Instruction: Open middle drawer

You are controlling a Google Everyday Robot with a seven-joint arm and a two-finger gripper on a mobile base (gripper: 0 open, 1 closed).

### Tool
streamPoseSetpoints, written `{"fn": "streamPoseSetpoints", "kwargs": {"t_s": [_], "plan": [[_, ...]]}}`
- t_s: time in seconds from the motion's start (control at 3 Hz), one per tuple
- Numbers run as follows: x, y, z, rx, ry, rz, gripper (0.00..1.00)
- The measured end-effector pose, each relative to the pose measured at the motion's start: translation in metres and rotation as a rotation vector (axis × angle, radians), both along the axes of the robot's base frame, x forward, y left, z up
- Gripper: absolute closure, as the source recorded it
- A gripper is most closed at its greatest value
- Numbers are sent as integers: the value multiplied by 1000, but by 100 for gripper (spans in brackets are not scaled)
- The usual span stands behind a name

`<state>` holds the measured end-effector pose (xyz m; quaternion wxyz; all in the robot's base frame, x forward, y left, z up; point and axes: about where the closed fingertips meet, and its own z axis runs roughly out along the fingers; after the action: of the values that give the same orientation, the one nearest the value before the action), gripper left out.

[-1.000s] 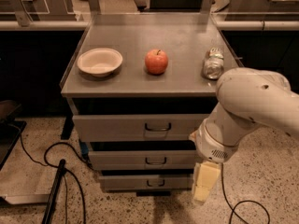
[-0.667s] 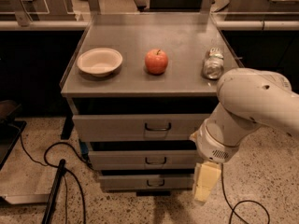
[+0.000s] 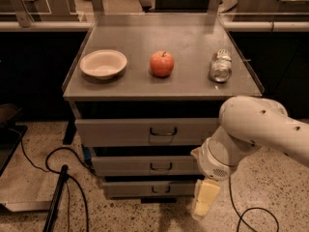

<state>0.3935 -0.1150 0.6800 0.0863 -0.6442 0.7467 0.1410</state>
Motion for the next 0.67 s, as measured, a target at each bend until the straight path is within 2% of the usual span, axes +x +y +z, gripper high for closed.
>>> {"fn": "streamPoseSetpoints", "kwargs": {"t_s": [0.33,0.67], "plan": [[32,-2,-48,-24,-43,-14,0],[32,-2,-48,-24,-43,-14,0]]}}
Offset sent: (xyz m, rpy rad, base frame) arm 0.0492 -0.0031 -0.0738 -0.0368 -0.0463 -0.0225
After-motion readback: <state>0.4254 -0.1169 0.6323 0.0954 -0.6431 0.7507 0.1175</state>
